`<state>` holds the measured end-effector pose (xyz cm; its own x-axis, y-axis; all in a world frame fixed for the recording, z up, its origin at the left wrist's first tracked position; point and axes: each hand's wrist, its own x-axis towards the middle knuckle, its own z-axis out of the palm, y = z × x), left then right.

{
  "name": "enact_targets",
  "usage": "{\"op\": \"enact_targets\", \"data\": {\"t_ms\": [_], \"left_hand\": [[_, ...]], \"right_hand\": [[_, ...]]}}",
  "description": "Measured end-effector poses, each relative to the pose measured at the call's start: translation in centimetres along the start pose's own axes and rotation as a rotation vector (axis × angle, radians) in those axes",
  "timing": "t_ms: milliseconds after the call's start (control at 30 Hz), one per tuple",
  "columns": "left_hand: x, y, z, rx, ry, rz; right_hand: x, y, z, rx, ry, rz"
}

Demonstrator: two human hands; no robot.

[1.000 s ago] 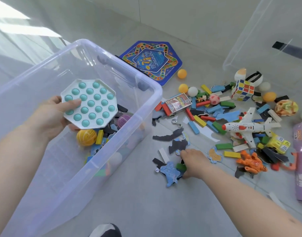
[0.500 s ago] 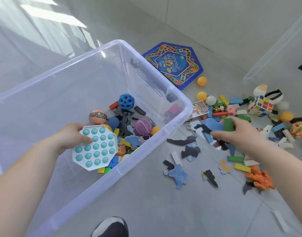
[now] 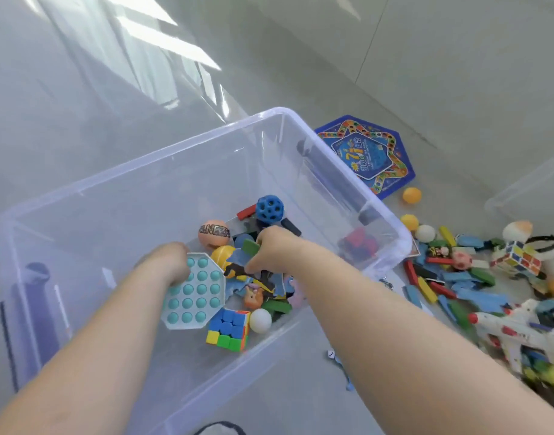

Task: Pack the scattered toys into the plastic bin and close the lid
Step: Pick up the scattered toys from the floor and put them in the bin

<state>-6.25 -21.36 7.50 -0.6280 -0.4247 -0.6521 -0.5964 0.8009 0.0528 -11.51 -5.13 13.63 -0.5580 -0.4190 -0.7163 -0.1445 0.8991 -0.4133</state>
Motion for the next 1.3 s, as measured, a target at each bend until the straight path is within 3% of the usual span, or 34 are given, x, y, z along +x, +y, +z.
{"op": "enact_targets", "data": {"t_ms": [133, 200, 300, 433, 500, 633, 700, 833, 900, 1000, 1067, 1200, 1300], "left_hand": [[1.1, 0.2, 0.9, 0.041, -0.011, 0.033], [1.4, -0.1, 1.2, 0.084, -0.048, 0.029], [1.8, -0.9, 1.2, 0.101, -0.1, 0.003], [1.8, -1.7, 0.6, 0.052, -0.1, -0.061], [1.5, -1.7, 1.2, 0.042, -0.08, -0.077], [1.4, -1.7, 3.5, -0.022, 0.038, -0.104], [1.1, -1.1, 3.5, -0.095, 0.171, -0.137], [-2.1, 3.7, 1.4, -0.187, 0.37, 0.032], [-4.4, 7.4, 0.2, -0.292, 0.447, 0.226], [-7.9, 11.7, -0.3, -0.504, 0.362, 0.579], [-10.6, 13.8, 0.0, -0.58, 0.228, 0.808], [-13.1, 15.8, 1.7, -0.488, 0.144, 1.092], [-12.9, 16.5, 3.5, -0.163, 0.285, 1.2]], "right_hand": [[-0.5, 0.9, 0.2, -0.129, -0.103, -0.022], [-0.7, 1.3, -0.5, -0.172, -0.072, -0.043], [-1.9, 2.9, -1.4, -0.087, 0.174, -0.125], [-5.8, 6.8, -1.9, 0.513, 0.56, -0.365], [-8.0, 9.3, -1.3, 0.628, 0.751, -0.426], [-9.9, 13.0, 1.4, 0.698, 1.073, -0.459], [-9.7, 13.7, 3.0, 0.605, 1.181, -0.481], [-8.4, 15.3, 7.0, 0.492, 1.331, -0.408], [-7.5, 17.3, 8.5, 0.506, 1.247, -0.229], [-6.1, 20.2, 10.8, 0.219, 0.652, 0.121], [-5.4, 20.7, 12.6, 0.167, 0.374, 0.227], [-3.8, 19.5, 13.8, 0.182, 0.395, 0.279], [-2.6, 20.0, 14.0, 0.104, 0.404, 0.316]]}}
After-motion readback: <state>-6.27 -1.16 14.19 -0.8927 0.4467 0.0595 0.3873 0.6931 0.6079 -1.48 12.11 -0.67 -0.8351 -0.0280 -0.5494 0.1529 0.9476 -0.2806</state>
